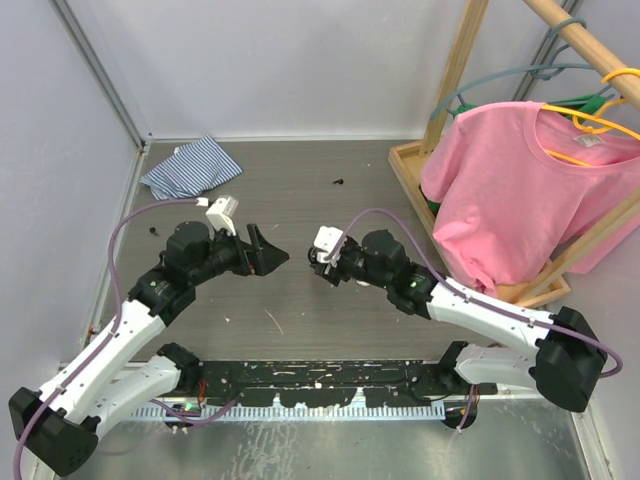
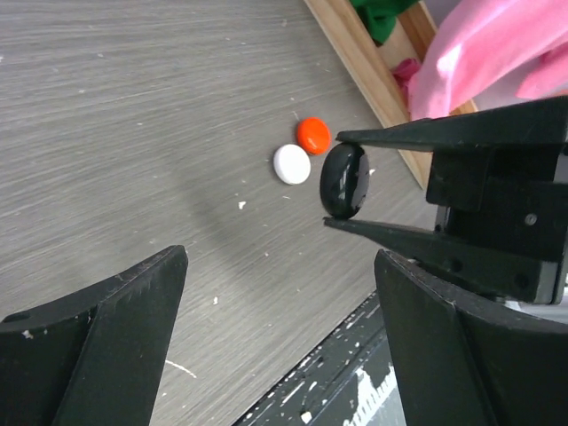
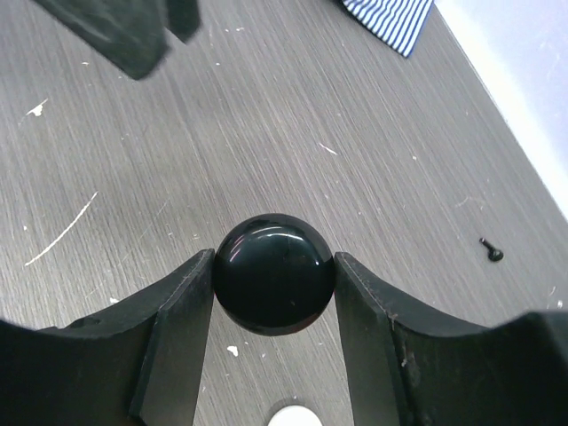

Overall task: Insert the wireless bluetooth earbuds into the charging case
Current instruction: Pick up the charging case at the center of the board.

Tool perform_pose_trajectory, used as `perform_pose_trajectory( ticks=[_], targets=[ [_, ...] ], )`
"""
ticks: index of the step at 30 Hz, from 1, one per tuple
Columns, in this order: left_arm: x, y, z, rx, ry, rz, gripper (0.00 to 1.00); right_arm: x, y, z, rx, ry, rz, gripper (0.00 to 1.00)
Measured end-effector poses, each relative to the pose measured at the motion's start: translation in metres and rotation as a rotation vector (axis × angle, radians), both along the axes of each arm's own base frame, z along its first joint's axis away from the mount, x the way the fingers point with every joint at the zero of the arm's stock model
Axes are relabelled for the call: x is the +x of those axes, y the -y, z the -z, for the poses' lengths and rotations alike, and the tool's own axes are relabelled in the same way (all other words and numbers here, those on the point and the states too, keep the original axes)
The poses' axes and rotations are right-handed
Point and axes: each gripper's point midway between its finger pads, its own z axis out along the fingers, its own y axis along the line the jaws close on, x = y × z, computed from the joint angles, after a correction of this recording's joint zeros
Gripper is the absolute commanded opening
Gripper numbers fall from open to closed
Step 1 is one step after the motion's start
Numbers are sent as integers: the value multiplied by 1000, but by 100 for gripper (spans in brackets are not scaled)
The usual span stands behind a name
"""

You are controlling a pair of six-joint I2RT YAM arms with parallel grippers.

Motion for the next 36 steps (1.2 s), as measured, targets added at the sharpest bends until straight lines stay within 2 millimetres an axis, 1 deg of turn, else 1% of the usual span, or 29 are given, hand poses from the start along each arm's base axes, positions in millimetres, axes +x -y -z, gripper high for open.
perform_pose_trajectory(
  ticks=[4, 7, 12, 16, 23, 29, 33, 36],
  targets=[
    [-3, 13, -1, -67, -2, 54, 78, -10, -6, -3, -12, 70, -60, 50],
    [-7, 22, 3, -113, -18, 98, 75, -14, -11, -5, -16, 117, -94, 50],
    [-10, 33, 8, -160, -46, 148, 70, -19, -16, -12, -13, 191, -132, 50],
    [-11, 40, 6, -199, -52, 183, 65, -25, -20, -19, -10, 244, -159, 50],
    [-10, 49, 8, -259, -79, 202, 53, -30, -24, -32, 8, 318, -175, 50],
    [-9, 55, 9, -324, -86, 210, 46, -29, -22, -30, -4, 340, -158, 50],
    [-11, 58, 6, -365, -65, 215, 41, -28, -22, -32, -2, 353, -144, 50],
    [-10, 60, 4, -386, -38, 212, 41, -27, -22, -33, 6, 365, -131, 50]
  ],
)
